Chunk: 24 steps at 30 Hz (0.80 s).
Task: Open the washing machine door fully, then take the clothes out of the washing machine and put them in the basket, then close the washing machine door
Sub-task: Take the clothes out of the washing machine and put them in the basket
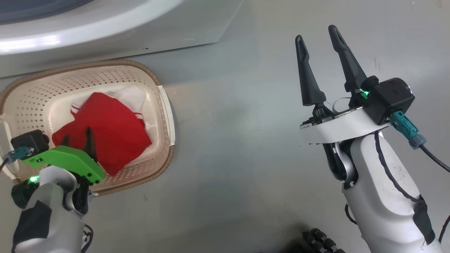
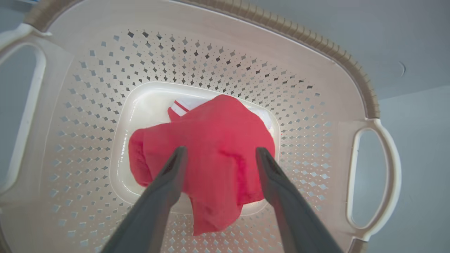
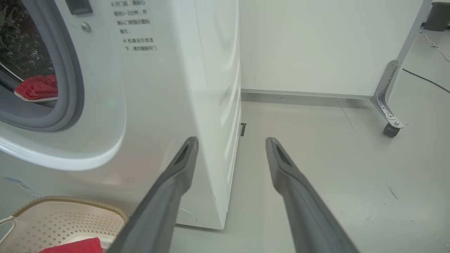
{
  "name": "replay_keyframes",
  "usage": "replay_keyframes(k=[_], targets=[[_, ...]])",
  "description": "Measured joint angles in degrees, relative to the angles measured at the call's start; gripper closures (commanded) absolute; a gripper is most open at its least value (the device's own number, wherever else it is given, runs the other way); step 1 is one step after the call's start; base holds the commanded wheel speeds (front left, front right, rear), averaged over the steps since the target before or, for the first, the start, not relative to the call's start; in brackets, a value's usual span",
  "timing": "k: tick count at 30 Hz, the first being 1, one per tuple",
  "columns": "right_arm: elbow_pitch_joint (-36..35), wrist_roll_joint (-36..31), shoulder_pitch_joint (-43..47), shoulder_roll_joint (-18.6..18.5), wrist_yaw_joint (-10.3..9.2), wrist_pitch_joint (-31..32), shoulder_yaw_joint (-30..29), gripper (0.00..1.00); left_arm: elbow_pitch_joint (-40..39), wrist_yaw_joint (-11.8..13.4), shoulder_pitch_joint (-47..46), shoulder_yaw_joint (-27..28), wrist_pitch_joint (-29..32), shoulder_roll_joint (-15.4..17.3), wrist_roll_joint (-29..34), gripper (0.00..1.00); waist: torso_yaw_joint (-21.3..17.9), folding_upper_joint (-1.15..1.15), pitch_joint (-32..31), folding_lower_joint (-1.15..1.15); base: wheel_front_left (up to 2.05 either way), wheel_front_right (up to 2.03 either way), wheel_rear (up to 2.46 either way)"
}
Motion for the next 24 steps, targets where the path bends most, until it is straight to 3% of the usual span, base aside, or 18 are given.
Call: replay_keyframes(k=[13,24], targets=[[2.9,-0.9,1.4,0.0,0.03,0.0,-2.1,0.00,1.3,-1.2,-0.4,-2.7,-6.2,-0.4,2.6,0.00,1.3,0.00,-5.8,0.00,0.00,0.00,0.00],[6.1,-2.5,7.1,-0.3,0.14,0.0,-5.8,0.00,-2.0,-1.9,0.6,-4.9,-12.0,-2.3,3.8,0.00,3.9,0.00,-13.3,0.00,0.00,0.00,0.00]])
